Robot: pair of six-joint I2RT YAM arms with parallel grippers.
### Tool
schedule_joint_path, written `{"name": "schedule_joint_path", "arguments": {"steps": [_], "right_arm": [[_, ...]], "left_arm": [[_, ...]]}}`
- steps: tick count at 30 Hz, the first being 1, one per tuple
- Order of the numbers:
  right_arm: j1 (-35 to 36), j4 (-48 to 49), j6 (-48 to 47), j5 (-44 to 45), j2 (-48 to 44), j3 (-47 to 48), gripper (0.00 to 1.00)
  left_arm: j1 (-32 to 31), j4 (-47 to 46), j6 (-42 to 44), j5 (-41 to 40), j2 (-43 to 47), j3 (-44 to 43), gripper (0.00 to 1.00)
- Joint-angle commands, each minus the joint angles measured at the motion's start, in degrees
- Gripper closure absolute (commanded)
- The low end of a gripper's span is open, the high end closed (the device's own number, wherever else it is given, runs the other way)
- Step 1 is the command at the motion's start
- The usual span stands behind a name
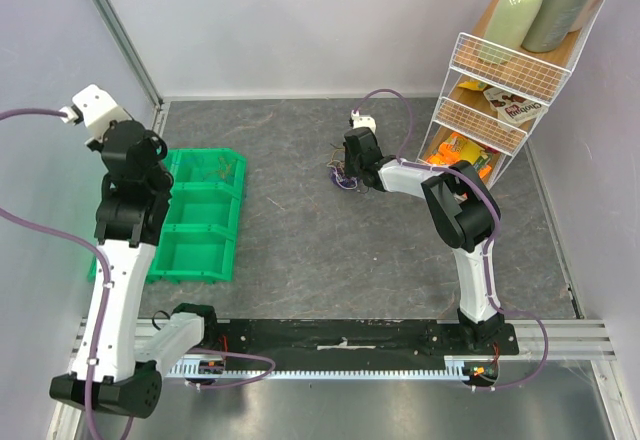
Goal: Untangle the cables
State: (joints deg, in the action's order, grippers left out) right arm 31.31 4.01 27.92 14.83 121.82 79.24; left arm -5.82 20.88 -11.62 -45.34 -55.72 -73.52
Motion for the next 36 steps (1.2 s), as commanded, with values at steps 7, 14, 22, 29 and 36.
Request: {"name": "schedule_joint_path", "arguments": {"steps": [7,14,22,29,36], "right_arm": [[0.15,-1.37,0.64,-1.65,1.4,1.88,0.75],[0.15,-1.37,0.64,-1.65,1.4,1.88,0.75],[0.07,-1.29,0.73,-2.17,1.4,1.97,0.75],[0.15,-1.37,0.82,-2.26,1.32,1.71,0.74],[0.07,-1.37,0.73,-2.44,1.32,1.88,0.74]], "left_arm": [[0.99,-2.08,-5.25,25.45,0.36,-3.99,0.98],[0.99,-0.59,-6.66,33.23,-2.72,-8.84,0.98],[0.99,0.64,-4.56,19.53,1.32,-4.45,0.98],[1.25,6.53,-6.56,5.54,-1.93,-2.52,0.98],[4.85,11.36,-17.28,7.2,-2.46,7.41,0.98]]}}
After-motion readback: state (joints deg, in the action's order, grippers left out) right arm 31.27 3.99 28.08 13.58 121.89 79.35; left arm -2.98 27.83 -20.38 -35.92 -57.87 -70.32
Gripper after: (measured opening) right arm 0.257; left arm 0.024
